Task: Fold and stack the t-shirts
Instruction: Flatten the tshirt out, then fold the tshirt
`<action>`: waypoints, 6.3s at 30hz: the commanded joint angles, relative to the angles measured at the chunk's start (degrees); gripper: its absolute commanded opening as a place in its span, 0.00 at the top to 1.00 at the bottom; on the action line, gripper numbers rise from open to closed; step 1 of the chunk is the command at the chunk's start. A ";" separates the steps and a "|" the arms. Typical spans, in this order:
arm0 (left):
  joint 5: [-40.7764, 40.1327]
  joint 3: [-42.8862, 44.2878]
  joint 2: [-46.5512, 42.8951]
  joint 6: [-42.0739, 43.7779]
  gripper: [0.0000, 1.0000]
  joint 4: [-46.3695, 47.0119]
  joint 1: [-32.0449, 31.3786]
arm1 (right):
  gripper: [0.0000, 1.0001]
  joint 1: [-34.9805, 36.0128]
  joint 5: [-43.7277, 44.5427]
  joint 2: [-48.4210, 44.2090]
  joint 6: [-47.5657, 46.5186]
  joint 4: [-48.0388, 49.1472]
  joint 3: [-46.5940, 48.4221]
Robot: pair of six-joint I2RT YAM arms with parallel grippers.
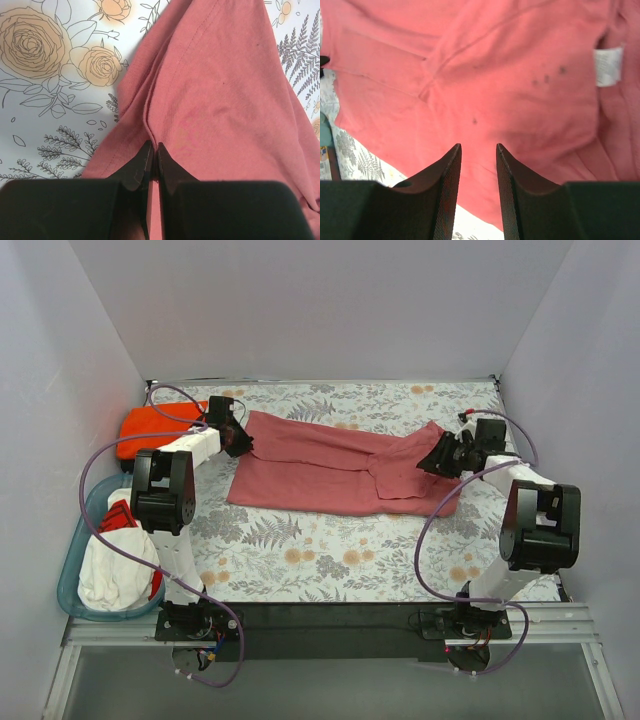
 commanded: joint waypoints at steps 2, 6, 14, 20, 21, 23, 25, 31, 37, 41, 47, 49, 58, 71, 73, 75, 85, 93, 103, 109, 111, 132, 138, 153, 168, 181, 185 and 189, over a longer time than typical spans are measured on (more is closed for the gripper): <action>0.74 -0.13 -4.15 0.61 1.00 -0.47 0.26 | 0.60 0.84 4.86 -4.10 0.11 -0.76 0.20; 0.65 -0.13 -4.24 0.69 1.00 -0.47 0.26 | 0.60 -1.27 11.81 -6.47 1.95 -0.94 -3.93; 0.74 -0.04 -4.24 0.61 1.00 -0.38 0.26 | 0.60 -6.19 11.91 -7.62 1.79 -0.94 -7.19; 0.92 -0.13 -4.24 0.61 1.00 -0.47 0.26 | 0.60 -7.25 9.19 -4.63 -0.32 -0.42 -7.28; 0.83 -0.13 -4.32 0.69 1.00 -0.38 0.26 | 0.60 -7.34 9.19 -4.02 -0.41 -0.24 -7.37; 0.83 -0.13 -4.24 0.69 1.00 -0.38 0.26 | 0.60 -7.43 8.40 -2.70 -0.68 0.11 -7.37; 0.92 -0.13 -4.15 0.61 1.00 -0.47 0.26 | 0.60 -7.51 7.69 -1.64 -1.11 0.37 -7.54; 1.00 -0.13 -4.15 0.69 1.00 -0.38 0.26 | 0.60 -7.52 7.17 1.17 -3.22 1.43 -8.25; 1.09 -0.04 -4.15 0.78 1.00 -0.38 0.26 | 0.59 -8.13 0.68 2.58 -6.74 4.94 -7.99; 1.09 -0.21 -4.15 0.78 1.00 -0.47 0.26 | 0.59 -8.13 -2.50 1.35 -7.18 5.47 -7.81; 1.27 -0.13 -3.97 0.69 1.00 -0.47 0.26 | 0.62 -8.13 -6.63 0.03 -5.60 7.23 -7.63; 1.35 -0.13 -3.97 0.61 1.00 -0.38 0.26 | 0.64 -8.13 -7.51 -0.67 -4.90 7.49 -7.63; 1.09 -0.21 -4.15 0.78 1.00 -0.47 0.26 | 0.67 -9.10 -2.42 1.87 -0.50 8.02 -10.53; 1.36 -0.13 -3.97 0.61 1.00 -0.38 0.26 | 0.76 -13.14 -7.59 1.53 3.71 13.03 -13.43; 1.44 -0.13 -3.88 0.61 1.00 -0.38 0.26 | 0.76 -13.14 -8.74 0.82 4.24 13.29 -13.26; 1.36 -0.13 -3.88 0.52 1.00 -0.47 0.26 | 0.79 -13.14 -9.88 0.21 4.68 13.29 -12.65; 1.44 -0.13 -3.80 0.43 1.00 -0.38 0.26 | 0.94 -13.05 -9.80 1.08 5.39 13.82 -12.29; 3.28 3.56 -3.71 -1.50 1.00 -1.70 1.84 | 0.99 -13.05 -9.01 -1.28 9.59 13.91 -8.08; 4.08 31.32 -3.35 -3.96 1.00 -14.79 4.74 | 0.99 -13.23 -5.84 -6.12 16.11 7.33 18.18; 3.20 36.53 -16.69 -2.56 1.00 -17.70 4.92 | 0.99 -16.12 -8.91 -13.93 16.55 -0.76 30.14; 2.06 35.48 -24.86 -1.95 1.00 -17.61 4.83 | 0.99 -18.67 -10.76 -19.02 16.11 -2.52 30.86; -1.20 33.62 -62.95 3.95 1.00 -17.44 3.16 | 0.99 1.70 40.36 -41.63 -18.50 -35.75 68.04; -0.93 30.47 -61.37 3.51 1.00 -16.91 2.55 | 0.99 6.28 39.08 -38.48 -21.24 -35.92 67.78; -4.71 6.90 -30.98 2.89 1.00 2.14 2.55 | 0.99 6.28 34.59 -15.46 -19.75 -14.16 42.56; 3.46 21.30 9.55 6.32 1.00 7.70 3.69 | 0.99 3.12 21.41 19.79 -13.60 -2.44 46.42; 7.42 29.58 14.31 7.46 1.00 5.24 6.06 | 0.99 -0.66 12.27 14.89 -6.74 -3.23 38.34; 7.68 32.64 15.97 8.60 1.00 4.28 6.33 | 0.99 -0.75 10.77 14.09 -5.25 -3.58 36.32; 8.38 36.52 19.49 9.66 1.00 2.69 8.26 | 0.99 -0.75 8.40 14.09 -2.79 -3.67 34.56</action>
